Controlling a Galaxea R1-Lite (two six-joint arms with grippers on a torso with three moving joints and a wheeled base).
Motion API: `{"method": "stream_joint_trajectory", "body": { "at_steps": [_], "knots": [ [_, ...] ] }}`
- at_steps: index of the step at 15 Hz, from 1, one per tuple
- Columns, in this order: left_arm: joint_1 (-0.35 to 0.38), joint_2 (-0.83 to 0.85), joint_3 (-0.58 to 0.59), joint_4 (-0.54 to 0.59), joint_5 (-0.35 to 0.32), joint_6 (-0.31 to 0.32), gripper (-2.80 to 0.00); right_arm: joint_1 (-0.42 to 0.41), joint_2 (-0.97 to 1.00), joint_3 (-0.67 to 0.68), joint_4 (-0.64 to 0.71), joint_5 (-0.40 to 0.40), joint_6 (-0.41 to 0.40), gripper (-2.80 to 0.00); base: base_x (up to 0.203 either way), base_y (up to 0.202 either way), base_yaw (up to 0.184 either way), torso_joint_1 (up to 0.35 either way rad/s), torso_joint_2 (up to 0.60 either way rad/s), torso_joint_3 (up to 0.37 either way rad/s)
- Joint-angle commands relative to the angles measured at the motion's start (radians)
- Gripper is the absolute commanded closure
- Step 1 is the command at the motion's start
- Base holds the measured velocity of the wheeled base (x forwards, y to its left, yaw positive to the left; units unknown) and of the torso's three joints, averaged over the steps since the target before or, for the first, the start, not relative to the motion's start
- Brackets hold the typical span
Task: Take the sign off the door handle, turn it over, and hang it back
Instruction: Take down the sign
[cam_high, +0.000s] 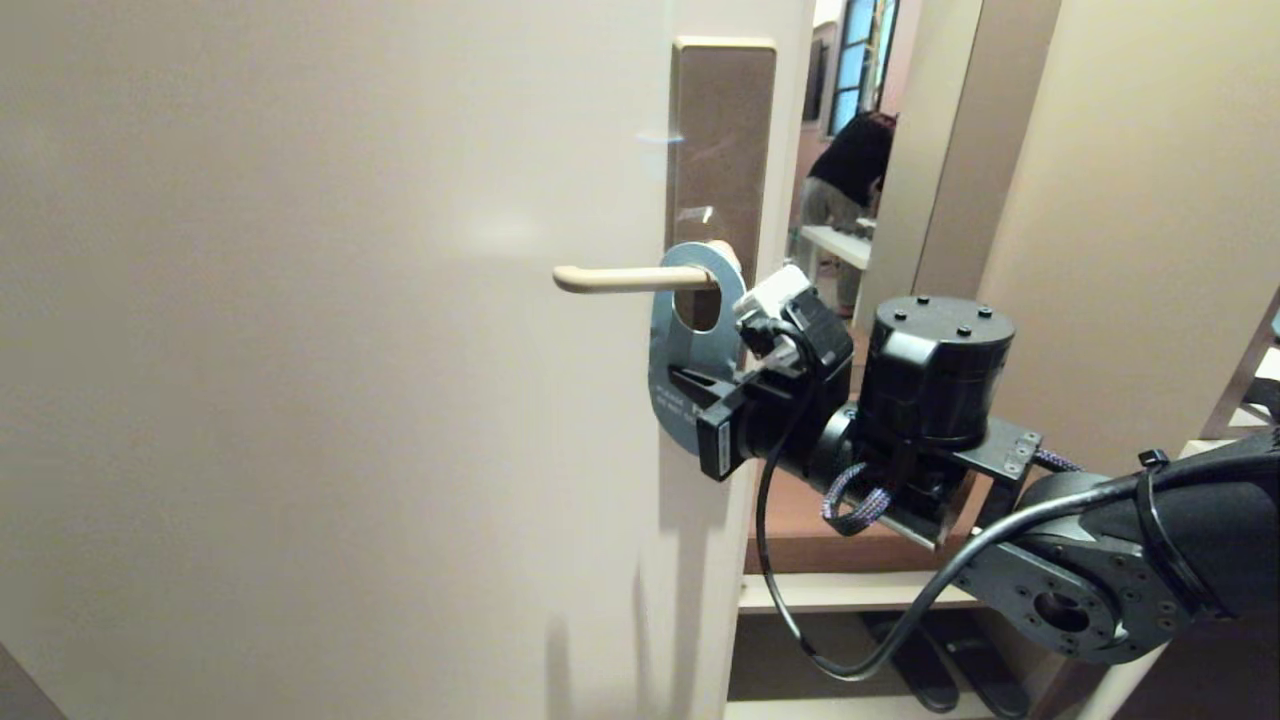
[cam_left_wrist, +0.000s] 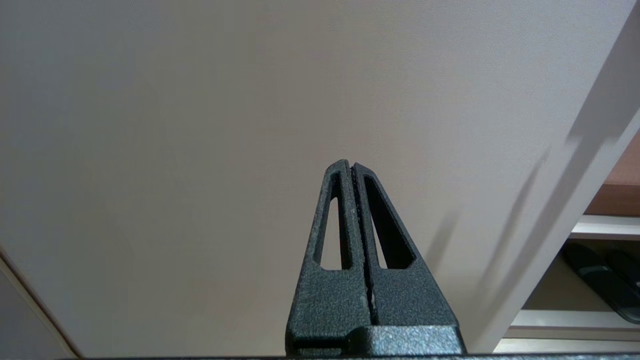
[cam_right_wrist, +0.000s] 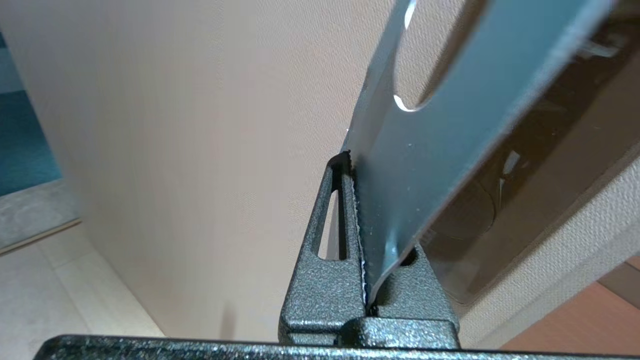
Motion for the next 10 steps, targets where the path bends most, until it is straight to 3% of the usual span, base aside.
{"method": "stream_joint_trajectory", "body": {
  "at_steps": [1,10],
  "knots": [
    [0.000,0.000,0.000,0.001,0.000,-0.001,0.00,0.017,0.005,-0.016,-0.004,-0.013,-0.001,0.00,0.000,0.000,0.000,0.000,0.00,0.000],
    [0.000,0.000,0.000,0.000,0.000,-0.001,0.00,0.060,0.042,-0.067,0.031,-0.129,-0.025,0.00,0.000,0.000,0.000,0.000,0.00,0.000]
  ]
}}
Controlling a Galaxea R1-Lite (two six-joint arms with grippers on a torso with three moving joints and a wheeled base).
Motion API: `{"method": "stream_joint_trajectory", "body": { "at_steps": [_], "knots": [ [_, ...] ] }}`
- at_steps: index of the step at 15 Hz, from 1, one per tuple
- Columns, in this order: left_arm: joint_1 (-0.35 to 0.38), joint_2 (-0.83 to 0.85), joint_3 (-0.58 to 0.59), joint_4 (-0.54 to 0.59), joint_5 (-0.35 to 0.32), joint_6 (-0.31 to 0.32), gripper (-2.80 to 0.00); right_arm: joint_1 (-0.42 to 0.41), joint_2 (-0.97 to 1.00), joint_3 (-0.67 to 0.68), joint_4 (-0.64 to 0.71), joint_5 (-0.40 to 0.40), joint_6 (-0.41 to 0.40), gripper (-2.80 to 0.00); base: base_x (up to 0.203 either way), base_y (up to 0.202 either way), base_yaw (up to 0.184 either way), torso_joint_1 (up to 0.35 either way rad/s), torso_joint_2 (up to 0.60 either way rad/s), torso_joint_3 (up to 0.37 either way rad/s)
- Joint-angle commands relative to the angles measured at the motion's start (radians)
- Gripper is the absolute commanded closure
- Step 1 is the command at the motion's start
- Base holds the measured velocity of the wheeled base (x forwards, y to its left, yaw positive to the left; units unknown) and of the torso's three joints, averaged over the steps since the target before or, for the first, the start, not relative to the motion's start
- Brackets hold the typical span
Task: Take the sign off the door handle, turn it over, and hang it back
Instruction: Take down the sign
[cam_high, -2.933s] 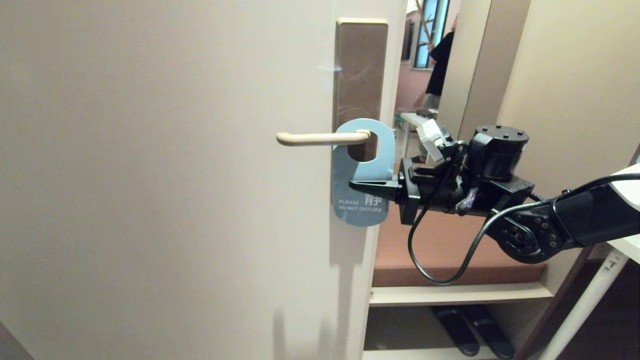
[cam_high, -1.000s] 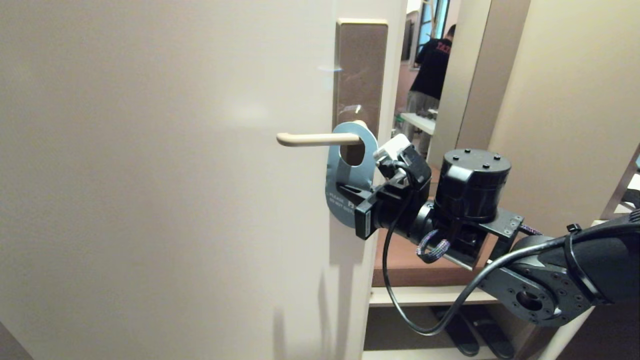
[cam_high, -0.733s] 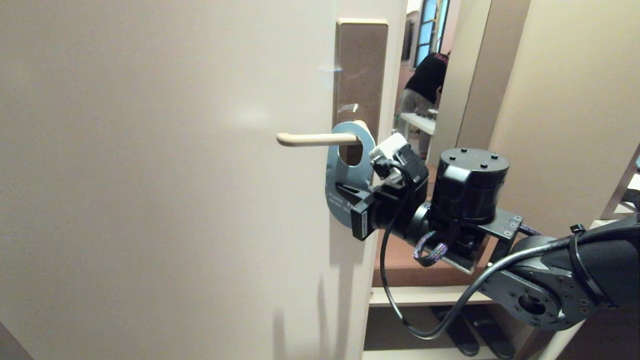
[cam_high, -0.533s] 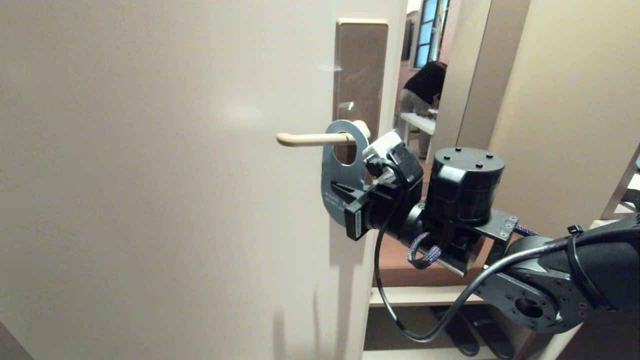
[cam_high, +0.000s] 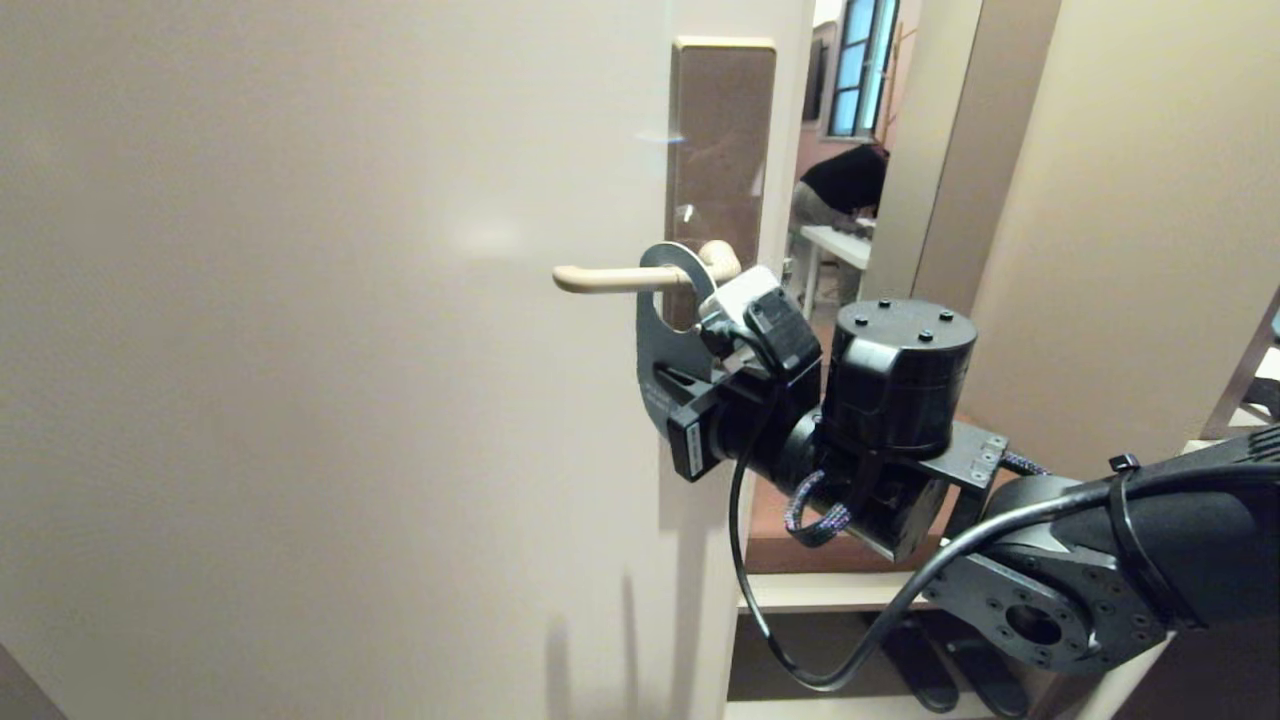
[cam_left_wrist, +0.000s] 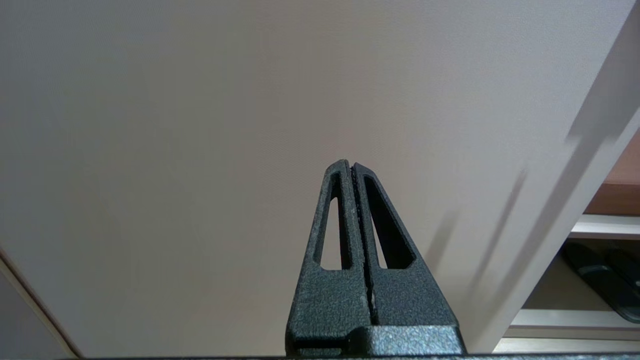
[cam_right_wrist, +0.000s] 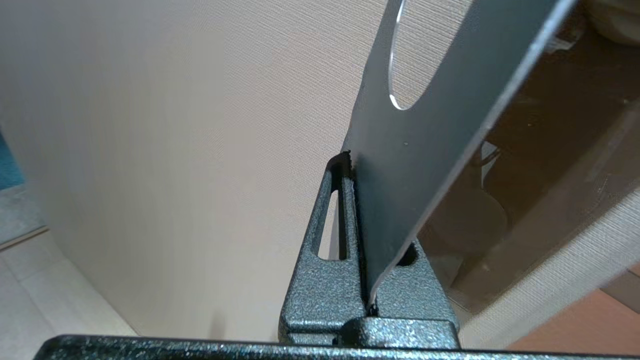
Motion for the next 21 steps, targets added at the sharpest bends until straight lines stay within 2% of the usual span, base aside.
{"method": "stream_joint_trajectory", "body": {
  "at_steps": [1,9,21],
  "knots": [
    [0.001,0.000,0.000,0.000,0.000,-0.001,0.00,0.007,0.018,-0.023,0.016,-0.014,-0.007,0.00,0.000,0.000,0.000,0.000,0.00,0.000],
    [0.001,0.000,0.000,0.000,0.000,-0.001,0.00,0.051,0.066,-0.071,0.024,-0.099,-0.009,0.00,0.000,0.000,0.000,0.000,0.00,0.000],
    [0.001,0.000,0.000,-0.001,0.000,-0.001,0.00,0.083,0.146,-0.216,0.068,-0.122,-0.009,0.00,0.000,0.000,0.000,0.000,0.00,0.000]
  ]
}}
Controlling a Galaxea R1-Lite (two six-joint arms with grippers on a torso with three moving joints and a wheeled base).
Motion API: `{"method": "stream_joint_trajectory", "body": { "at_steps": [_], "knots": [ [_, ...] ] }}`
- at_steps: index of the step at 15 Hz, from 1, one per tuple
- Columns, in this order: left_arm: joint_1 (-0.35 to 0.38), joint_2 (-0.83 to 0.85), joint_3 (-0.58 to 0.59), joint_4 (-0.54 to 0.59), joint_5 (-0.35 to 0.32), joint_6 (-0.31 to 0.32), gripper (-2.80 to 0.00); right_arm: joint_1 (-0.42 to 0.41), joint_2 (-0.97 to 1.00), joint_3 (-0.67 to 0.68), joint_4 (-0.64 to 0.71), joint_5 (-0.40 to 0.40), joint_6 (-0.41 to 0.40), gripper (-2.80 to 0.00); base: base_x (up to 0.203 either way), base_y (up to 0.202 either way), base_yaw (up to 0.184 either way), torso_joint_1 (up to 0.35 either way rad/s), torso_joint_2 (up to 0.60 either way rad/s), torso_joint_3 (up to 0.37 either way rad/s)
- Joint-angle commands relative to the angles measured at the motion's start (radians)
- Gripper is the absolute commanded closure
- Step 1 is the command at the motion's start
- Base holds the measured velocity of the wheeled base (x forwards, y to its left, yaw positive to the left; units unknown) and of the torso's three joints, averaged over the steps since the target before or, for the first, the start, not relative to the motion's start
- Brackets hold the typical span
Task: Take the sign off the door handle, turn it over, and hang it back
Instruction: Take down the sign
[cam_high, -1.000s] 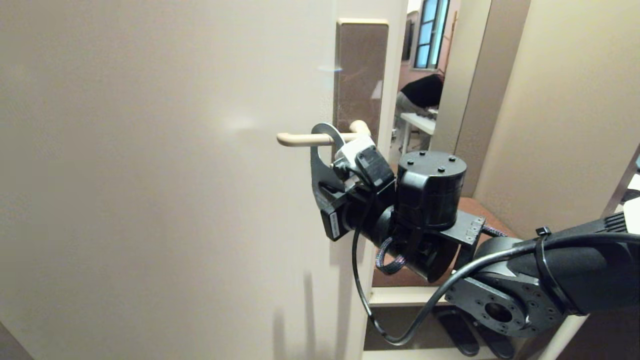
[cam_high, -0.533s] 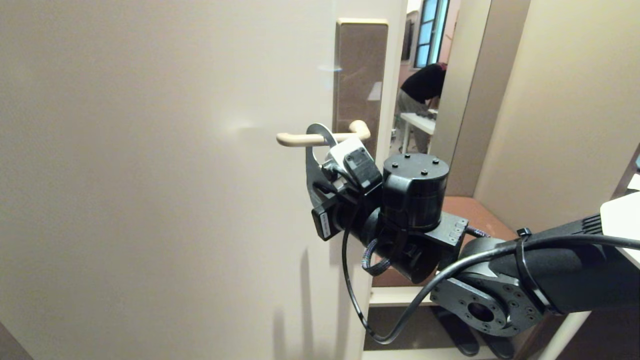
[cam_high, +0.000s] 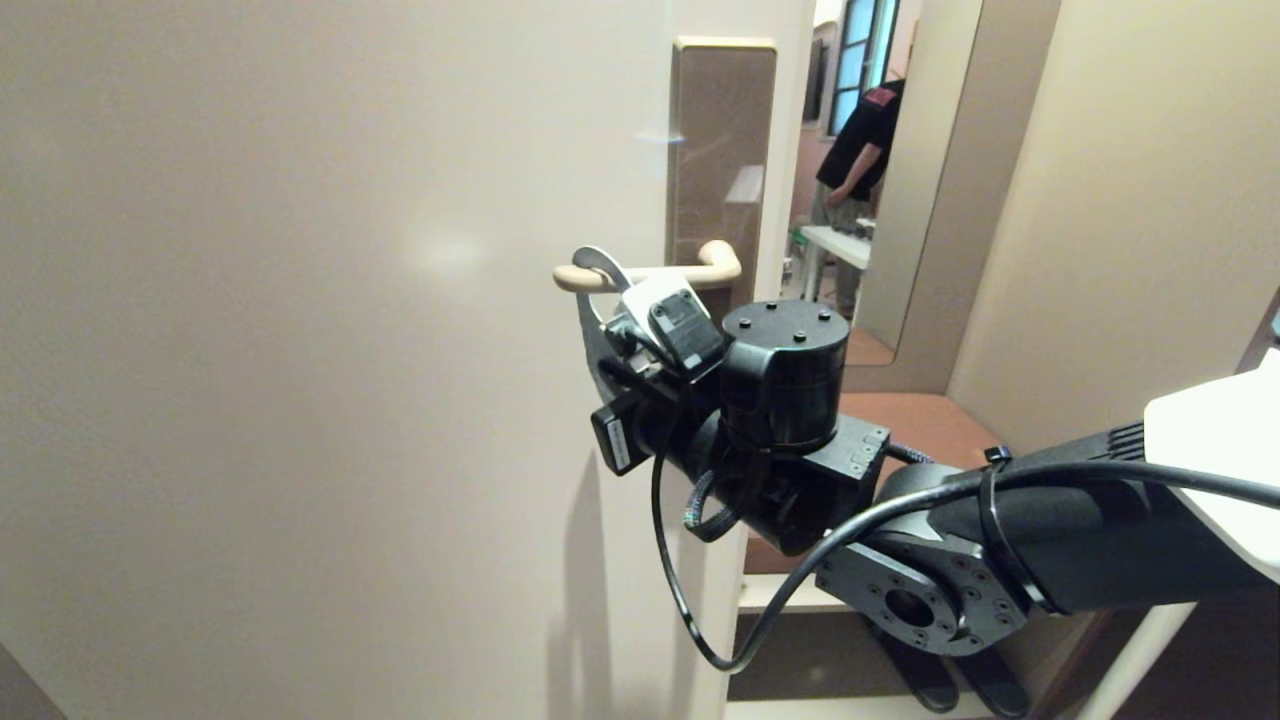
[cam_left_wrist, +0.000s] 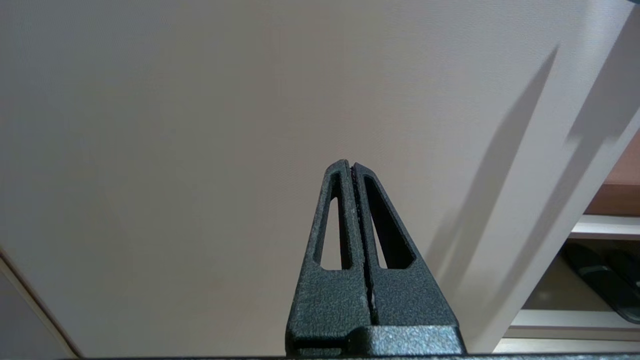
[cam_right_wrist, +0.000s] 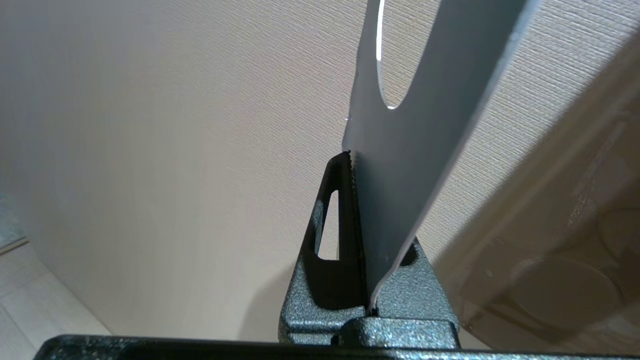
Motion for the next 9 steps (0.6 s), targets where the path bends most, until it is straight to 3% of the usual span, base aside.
{"method": "stream_joint_trajectory", "body": {
  "at_steps": [1,9],
  "knots": [
    [0.000,0.000,0.000,0.001,0.000,-0.001,0.00,0.008,0.027,-0.028,-0.001,-0.003,-0.001,0.00,0.000,0.000,0.000,0.000,0.00,0.000],
    [0.000,0.000,0.000,0.001,0.000,-0.001,0.00,0.010,0.071,-0.096,0.007,-0.003,-0.001,0.00,0.000,0.000,0.000,0.000,0.00,0.000]
  ]
}}
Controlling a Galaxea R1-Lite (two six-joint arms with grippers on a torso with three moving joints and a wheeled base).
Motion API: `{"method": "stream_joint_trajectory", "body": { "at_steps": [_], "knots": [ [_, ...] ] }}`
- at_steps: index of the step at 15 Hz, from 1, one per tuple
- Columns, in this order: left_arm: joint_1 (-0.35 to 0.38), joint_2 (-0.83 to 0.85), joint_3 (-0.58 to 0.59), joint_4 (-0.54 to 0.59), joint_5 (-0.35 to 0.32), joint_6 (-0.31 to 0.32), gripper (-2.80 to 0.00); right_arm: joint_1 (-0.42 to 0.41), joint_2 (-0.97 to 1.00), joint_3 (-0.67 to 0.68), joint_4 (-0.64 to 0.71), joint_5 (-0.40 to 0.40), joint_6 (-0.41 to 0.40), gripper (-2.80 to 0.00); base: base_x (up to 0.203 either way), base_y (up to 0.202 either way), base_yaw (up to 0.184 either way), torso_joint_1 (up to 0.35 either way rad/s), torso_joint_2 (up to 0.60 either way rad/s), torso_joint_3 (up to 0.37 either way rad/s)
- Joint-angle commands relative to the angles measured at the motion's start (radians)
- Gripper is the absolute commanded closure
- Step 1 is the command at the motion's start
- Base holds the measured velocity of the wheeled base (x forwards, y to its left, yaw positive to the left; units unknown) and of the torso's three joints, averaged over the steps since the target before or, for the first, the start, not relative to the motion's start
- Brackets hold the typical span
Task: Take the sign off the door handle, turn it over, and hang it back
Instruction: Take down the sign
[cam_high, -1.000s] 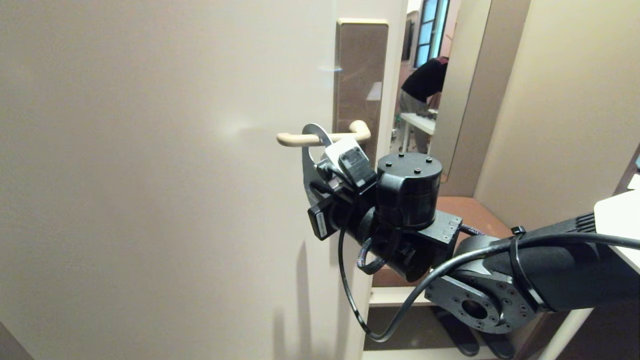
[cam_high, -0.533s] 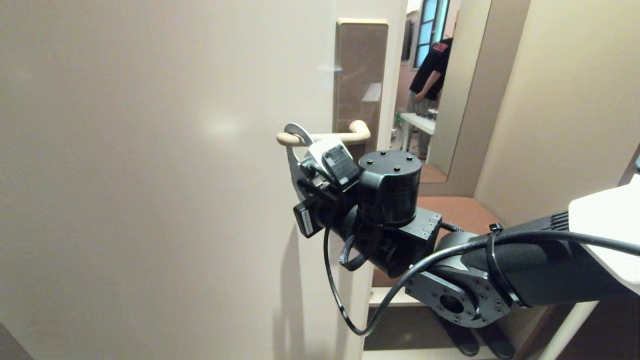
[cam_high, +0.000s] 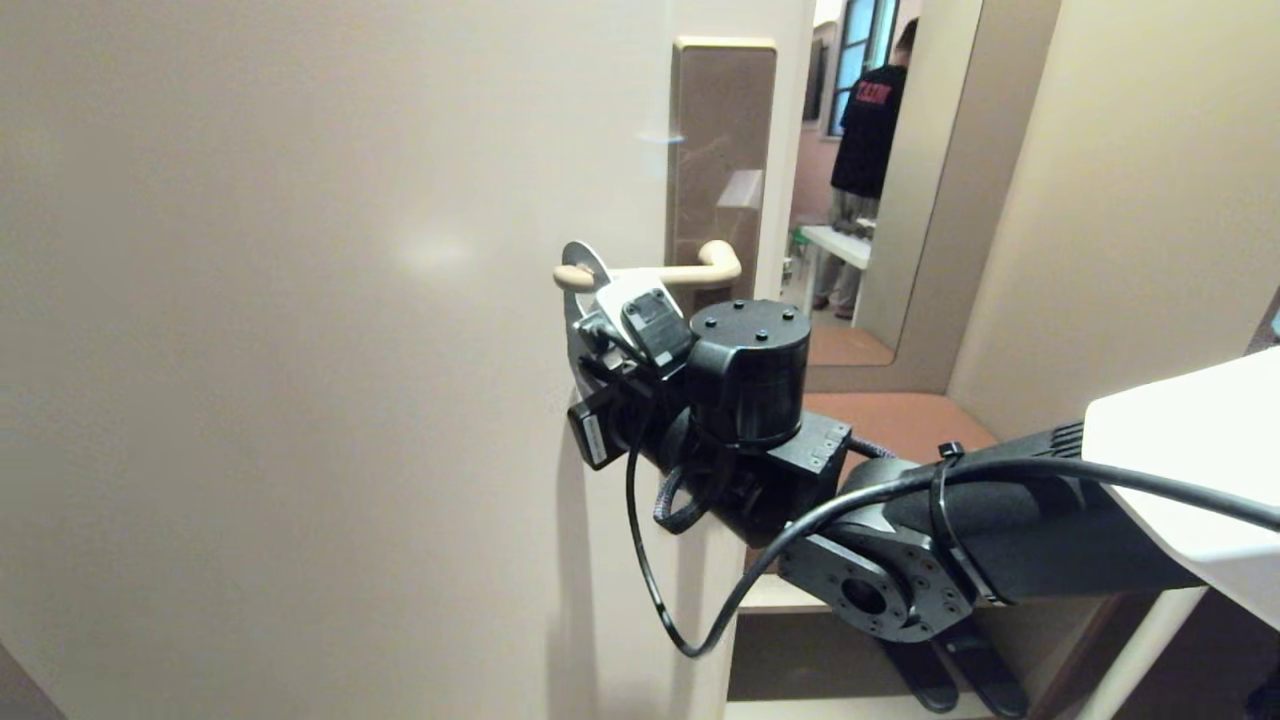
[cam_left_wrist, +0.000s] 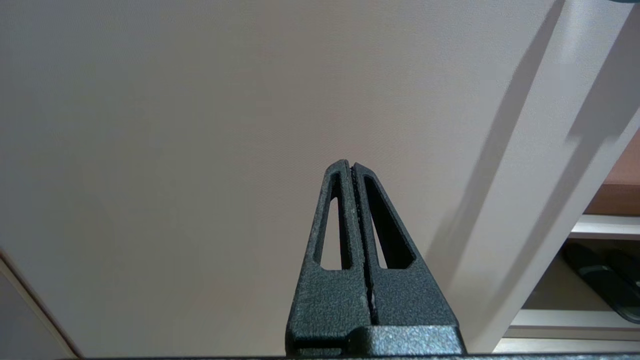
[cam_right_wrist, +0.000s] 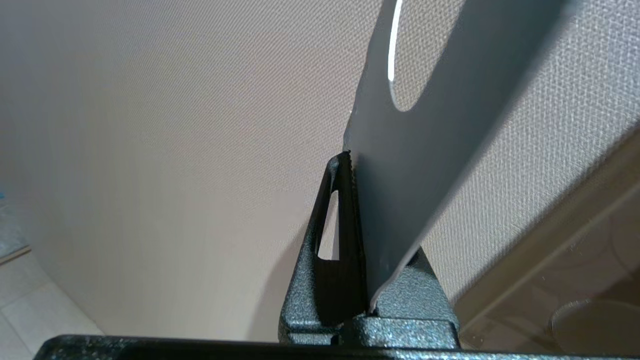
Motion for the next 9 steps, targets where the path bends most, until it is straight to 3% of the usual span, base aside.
{"method": "stream_joint_trajectory", "body": {
  "at_steps": [1,9],
  "knots": [
    [0.001,0.000,0.000,0.001,0.001,-0.001,0.00,0.002,0.015,-0.025,-0.003,-0.001,-0.002,0.00,0.000,0.000,0.000,0.000,0.00,0.000],
    [0.001,0.000,0.000,-0.001,0.001,-0.001,0.00,0.030,0.020,-0.032,-0.003,0.000,-0.002,0.00,0.000,0.000,0.000,0.000,0.00,0.000]
  ]
}}
